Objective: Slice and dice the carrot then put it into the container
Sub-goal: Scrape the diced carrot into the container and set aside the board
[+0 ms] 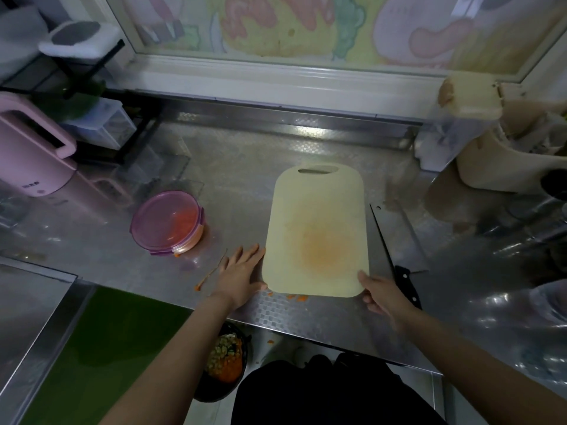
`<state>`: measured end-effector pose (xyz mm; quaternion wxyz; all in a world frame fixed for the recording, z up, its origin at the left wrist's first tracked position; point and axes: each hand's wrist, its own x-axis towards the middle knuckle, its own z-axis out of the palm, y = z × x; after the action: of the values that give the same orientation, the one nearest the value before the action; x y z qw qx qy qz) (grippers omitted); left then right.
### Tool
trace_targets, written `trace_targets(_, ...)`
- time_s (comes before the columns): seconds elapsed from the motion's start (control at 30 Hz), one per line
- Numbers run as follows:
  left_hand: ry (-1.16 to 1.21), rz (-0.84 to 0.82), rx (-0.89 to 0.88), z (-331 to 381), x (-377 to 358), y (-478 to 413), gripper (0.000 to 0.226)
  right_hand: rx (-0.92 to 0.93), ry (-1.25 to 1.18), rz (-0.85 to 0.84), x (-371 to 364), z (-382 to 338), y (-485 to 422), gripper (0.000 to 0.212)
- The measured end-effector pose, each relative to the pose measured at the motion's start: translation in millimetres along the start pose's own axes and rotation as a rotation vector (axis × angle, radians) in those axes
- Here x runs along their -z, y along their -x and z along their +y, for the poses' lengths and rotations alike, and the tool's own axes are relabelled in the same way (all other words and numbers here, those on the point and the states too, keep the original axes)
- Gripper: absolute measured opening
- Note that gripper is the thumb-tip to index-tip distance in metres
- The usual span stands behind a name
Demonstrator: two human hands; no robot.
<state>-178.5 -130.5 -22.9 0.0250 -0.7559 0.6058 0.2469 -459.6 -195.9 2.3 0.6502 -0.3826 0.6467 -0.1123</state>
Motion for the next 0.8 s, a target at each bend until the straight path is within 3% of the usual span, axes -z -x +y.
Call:
trace_targets(0.27,0.047,-0.006,-0.046,4,-3,-3,0.083,0.374,0.05,0.242,24,-65,-11,0.033)
trace_targets(0.5,0.153,0.083,-0.105,20,-8,-15,0.059,0.261,-0.136,0.269,52,-101,-52,0.033)
trace_targets(0.73,0.138,0.118,-0.103,47,-6,-35,0.055,0.142,-0.546,0.234,49,-96,-69,0.011)
trace_targets(0.8,0.205,0.114,-0.152,49,-7,-43,0.054,0.136,-0.56,0.238,44,-94,-71,0.033)
